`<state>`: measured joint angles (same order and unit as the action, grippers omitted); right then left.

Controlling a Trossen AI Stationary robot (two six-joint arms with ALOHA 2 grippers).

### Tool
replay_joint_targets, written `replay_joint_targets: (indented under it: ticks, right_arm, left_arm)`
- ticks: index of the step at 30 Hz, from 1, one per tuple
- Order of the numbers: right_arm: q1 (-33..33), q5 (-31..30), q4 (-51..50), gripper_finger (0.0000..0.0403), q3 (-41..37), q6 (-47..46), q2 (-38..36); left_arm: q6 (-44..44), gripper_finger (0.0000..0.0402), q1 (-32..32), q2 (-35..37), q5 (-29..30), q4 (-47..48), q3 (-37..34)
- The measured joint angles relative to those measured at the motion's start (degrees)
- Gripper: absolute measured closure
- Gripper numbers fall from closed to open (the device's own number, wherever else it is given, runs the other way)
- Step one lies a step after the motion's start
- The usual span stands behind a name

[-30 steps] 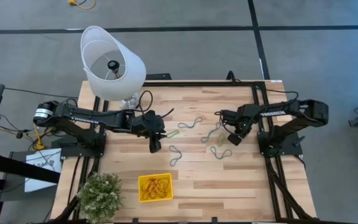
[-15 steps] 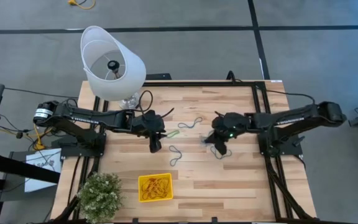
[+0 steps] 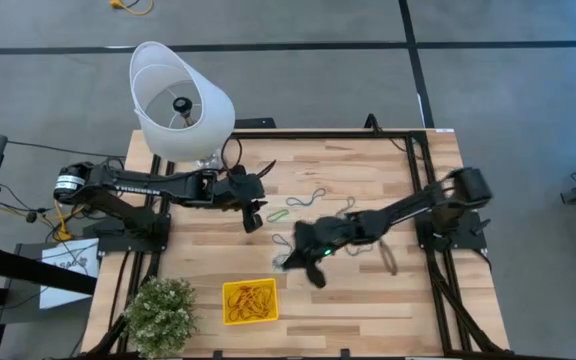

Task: Pick and place items into bin
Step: Put the blue rubber band into the yellow bin

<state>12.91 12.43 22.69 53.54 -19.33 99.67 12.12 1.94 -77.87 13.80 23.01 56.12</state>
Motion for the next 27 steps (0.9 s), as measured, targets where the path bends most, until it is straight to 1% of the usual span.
replay_joint_targets:
  ticks: [2, 5, 9, 12, 17, 20, 23, 25, 27]
  right_arm:
    - [0.81, 3.07, -0.82, 0.0403, 5.37, 1.07, 4.47]
    - [1.68, 6.78, -4.97, 0.0403, 12.84, 2.76, 10.45]
    - [1.83, 8.32, -13.16, 0.0403, 20.83, 3.31, 16.10]
    - [1.93, 8.55, -16.63, 0.0403, 24.71, 3.32, 19.24]
    - [2.22, 8.71, -19.49, 0.0396, 28.75, 2.95, 22.85]
    - [2.22, 8.65, -26.41, 0.0381, 30.72, 5.65, 23.48]
    - [2.39, 6.44, -30.72, 0.0361, 31.59, 9.11, 23.44]
    - [2.46, 4.40, -32.62, 0.0348, 31.54, 9.19, 22.98]
    - [2.46, 4.12, -32.53, 0.0339, 31.49, 9.34, 22.25]
  left_arm:
    - [0.02, 0.0319, 0.13, 0.00, 0.02, 0.48, 0.00]
    - [-0.11, 0.0319, 0.13, 0.00, 0.65, 0.67, 0.00]
    - [0.36, 0.0319, 0.11, 0.00, 0.84, 0.79, 0.00]
    - [0.37, 0.0319, 0.11, 0.00, 0.87, 0.89, 0.00]
    - [0.55, 0.0319, 0.11, 0.00, 0.90, 1.32, 0.00]
    - [0.68, 0.0319, 0.09, 0.00, 0.90, 1.83, 0.00]
    - [0.70, 0.0319, 0.09, 0.00, 0.89, 2.04, 0.00]
    - [0.70, 0.0319, 0.09, 0.00, 0.88, 2.00, 0.00]
    - [0.72, 0.0319, 0.09, 0.00, 0.90, 2.00, 0.00]
